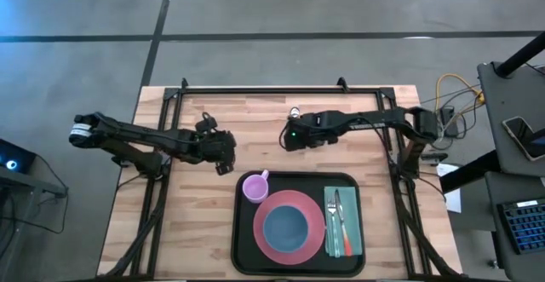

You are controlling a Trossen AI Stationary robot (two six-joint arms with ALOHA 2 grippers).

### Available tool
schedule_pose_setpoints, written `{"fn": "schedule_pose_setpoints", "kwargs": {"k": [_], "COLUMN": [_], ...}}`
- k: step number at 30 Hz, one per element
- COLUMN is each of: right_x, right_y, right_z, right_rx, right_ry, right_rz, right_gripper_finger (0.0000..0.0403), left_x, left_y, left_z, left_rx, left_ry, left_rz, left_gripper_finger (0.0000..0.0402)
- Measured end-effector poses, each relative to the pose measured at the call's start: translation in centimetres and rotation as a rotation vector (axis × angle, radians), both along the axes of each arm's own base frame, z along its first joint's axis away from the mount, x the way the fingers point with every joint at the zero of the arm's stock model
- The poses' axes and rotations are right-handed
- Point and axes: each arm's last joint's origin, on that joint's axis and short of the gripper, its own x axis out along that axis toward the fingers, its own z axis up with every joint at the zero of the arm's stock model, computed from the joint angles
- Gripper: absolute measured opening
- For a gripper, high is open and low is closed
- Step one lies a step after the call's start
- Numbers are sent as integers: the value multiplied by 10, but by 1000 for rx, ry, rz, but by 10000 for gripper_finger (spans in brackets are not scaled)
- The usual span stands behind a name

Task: Set up tray
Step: Put the blue spoon on the blue napkin to the right of the orange knife

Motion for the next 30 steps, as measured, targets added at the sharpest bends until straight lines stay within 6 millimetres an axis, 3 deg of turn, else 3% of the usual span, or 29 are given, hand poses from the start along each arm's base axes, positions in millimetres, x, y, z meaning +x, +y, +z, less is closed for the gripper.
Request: {"fn": "schedule_pose_setpoints", "kwargs": {"k": [5,12,18,23,30], "right_x": [19,45,54,54,52], "right_y": [-8,-18,-22,-23,-30], "right_z": [-12,-30,-41,-53,-59], "right_rx": [13,20,27,44,30], "right_ry": [15,63,93,133,111], "right_rz": [52,54,68,63,54], "right_gripper_finger": [129,182,209,204,167], "left_x": [-14,-24,-26,-26,-28], "left_y": [1,2,2,2,3], "left_z": [-6,-7,-9,-10,-15], "left_rx": [-16,-18,-17,-17,-15], "left_ry": [-43,-64,-58,-54,-37], "left_rz": [28,29,29,29,29], "left_gripper_finger": [102,102,102,102,102]}}
